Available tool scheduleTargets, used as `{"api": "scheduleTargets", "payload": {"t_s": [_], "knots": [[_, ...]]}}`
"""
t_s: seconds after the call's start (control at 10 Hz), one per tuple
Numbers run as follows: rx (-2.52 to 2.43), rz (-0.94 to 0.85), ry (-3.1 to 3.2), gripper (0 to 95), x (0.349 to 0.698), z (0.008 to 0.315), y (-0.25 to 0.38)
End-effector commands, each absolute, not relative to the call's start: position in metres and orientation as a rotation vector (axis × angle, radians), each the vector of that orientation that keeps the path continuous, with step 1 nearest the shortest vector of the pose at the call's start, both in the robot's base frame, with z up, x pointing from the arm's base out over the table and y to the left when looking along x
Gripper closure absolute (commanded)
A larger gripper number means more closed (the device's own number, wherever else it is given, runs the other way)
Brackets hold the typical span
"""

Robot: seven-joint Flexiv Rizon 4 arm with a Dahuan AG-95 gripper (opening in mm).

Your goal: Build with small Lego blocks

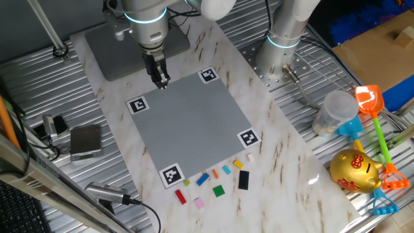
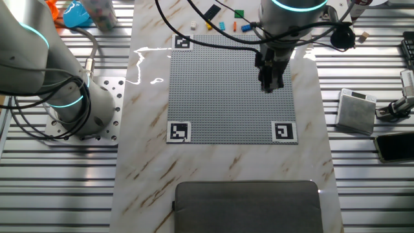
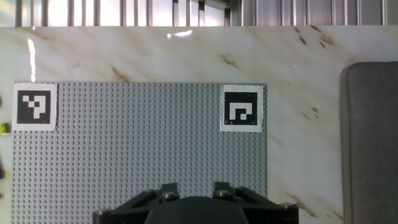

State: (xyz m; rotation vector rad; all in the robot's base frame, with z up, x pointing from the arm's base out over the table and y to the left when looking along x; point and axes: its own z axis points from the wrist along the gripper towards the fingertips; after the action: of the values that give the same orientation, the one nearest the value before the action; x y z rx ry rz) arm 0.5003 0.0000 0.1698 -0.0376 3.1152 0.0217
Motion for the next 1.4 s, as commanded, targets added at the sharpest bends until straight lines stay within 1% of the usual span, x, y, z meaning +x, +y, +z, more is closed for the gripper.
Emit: {"api": "scheduleTargets", "payload": {"t_s": [0.1, 0.2, 0.5, 0.8, 1.4], "knots": [[-0.054, 0.02, 3.115, 95.0, 0.5, 0.17, 0.0], [-0.151, 0.02, 3.112, 95.0, 0.5, 0.17, 0.0], [-0.158, 0.017, 3.112, 95.0, 0.5, 0.17, 0.0], [-0.403, 0.01, 3.08, 95.0, 0.4997, 0.1712, 0.0002], [-0.593, 0.02, 3.035, 95.0, 0.4998, 0.1712, 0.0002]]}}
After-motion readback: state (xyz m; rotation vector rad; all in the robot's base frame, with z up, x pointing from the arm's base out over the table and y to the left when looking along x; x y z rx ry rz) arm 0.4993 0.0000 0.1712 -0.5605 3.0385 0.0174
